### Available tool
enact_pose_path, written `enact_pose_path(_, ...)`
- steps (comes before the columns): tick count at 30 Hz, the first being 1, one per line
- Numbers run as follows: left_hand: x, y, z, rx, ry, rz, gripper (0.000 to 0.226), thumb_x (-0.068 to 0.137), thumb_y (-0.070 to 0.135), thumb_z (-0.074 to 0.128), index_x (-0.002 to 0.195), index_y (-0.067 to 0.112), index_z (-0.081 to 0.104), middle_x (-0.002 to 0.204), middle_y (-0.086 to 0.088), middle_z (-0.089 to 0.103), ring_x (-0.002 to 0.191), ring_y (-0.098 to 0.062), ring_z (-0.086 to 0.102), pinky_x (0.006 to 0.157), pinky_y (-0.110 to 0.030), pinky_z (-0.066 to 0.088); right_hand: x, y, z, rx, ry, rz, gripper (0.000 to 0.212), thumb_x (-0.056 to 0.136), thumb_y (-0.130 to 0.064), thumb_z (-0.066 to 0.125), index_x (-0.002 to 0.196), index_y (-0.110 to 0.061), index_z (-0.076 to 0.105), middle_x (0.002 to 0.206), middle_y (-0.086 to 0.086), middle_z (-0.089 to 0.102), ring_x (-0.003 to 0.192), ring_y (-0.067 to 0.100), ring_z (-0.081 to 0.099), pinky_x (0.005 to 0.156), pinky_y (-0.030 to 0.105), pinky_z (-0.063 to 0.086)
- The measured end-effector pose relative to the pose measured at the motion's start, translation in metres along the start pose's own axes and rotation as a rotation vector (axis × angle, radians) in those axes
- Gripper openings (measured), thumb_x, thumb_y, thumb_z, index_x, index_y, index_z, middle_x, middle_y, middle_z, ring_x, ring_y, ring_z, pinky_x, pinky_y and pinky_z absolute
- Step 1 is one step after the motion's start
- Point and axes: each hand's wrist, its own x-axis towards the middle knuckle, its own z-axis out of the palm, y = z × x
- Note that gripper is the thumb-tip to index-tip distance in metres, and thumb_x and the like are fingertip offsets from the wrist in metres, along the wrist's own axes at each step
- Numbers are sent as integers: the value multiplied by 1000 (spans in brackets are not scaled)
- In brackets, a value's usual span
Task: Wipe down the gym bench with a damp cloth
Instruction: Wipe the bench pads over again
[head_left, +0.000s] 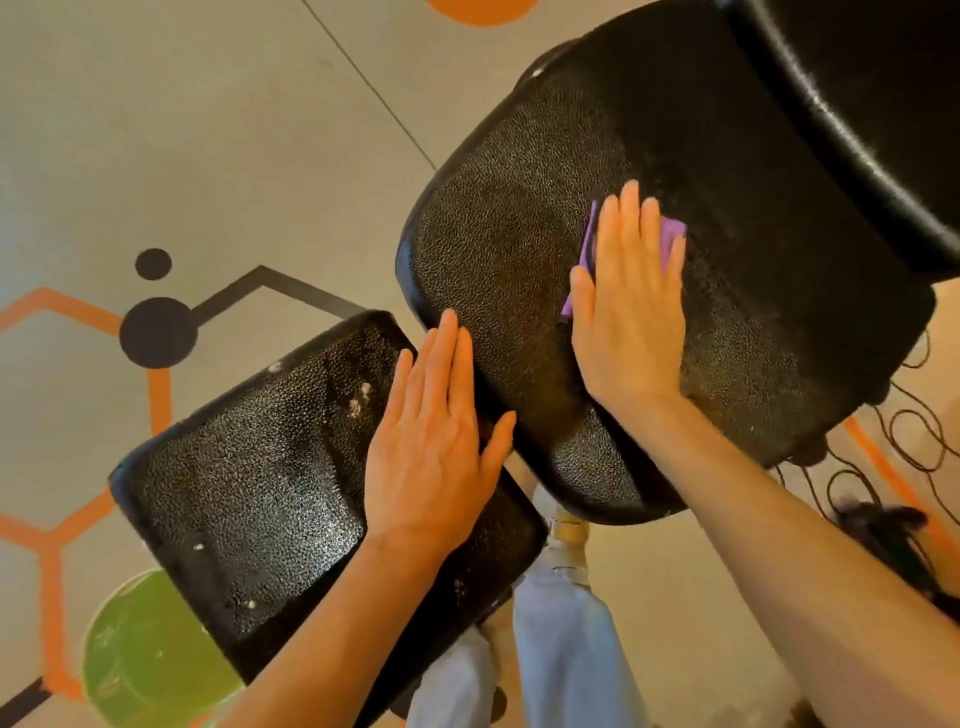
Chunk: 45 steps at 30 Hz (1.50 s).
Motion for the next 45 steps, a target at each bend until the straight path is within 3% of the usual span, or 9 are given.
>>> enact_pose_path(6,-1,0,-2,-21,-18,1,76,99,55,31,154,6,13,164,-10,6,152,-20,10,123,-34,3,-116,21,4,-82,-217,-509,58,98,-33,29,152,-14,18,161,4,10,149,21,10,116,46,20)
enact_pose_path(11,0,0,-2,-20,-13,-1,80,97,58,36,154,5,16,163,-11,9,150,-22,18,123,-35,6,-53,-13,1,34,-65,-88,56,102,-28,24,153,-9,12,161,9,7,149,23,3,121,46,10)
enact_pose_path(17,0,1,-3,-14,-14,-4,81,96,60,32,154,6,16,164,-9,9,149,-22,21,123,-35,8,-159,37,2,-165,-208,-451,59,98,-32,33,152,-11,19,161,7,12,148,23,14,116,45,20)
enact_pose_path(23,-1,0,1,-37,6,3,78,97,56,36,153,5,18,163,-10,11,149,-23,19,123,-36,10,-104,-21,12,27,-49,-203,56,101,-30,31,152,-9,19,160,8,12,149,22,7,121,45,13)
enact_pose_path(28,-1,0,-1,-17,5,25,82,94,61,32,153,5,18,163,-9,11,150,-22,16,123,-40,13,-97,41,7,-75,-74,-400,55,99,-28,34,150,-11,25,159,5,21,148,21,17,118,44,22)
enact_pose_path(33,-1,0,0,-22,25,16,82,96,61,37,152,4,20,162,-12,13,151,-24,13,123,-41,10,-48,72,-12,-80,28,140,59,99,-28,28,152,-7,13,160,12,12,149,28,8,120,48,13)
enact_pose_path(39,-6,27,7,-141,25,166,62,97,32,44,150,2,28,160,-14,22,149,-27,19,121,-47,22,-130,28,11,-39,-85,-444,56,98,-29,35,150,-12,27,159,5,22,147,21,19,119,43,15)
enact_pose_path(42,-10,31,12,-139,-12,178,61,99,31,45,151,6,27,161,-9,19,150,-23,17,122,-40,18,-68,93,3,-259,2,-218,55,100,-27,23,151,-5,17,158,12,22,146,29,22,118,47,14)
enact_pose_path(45,-9,29,10,-123,-28,180,65,98,39,41,153,10,22,163,-6,14,151,-17,9,123,-34,12,-34,105,-14,-110,54,167,58,99,-28,21,151,-5,12,160,15,14,148,30,12,120,48,12)
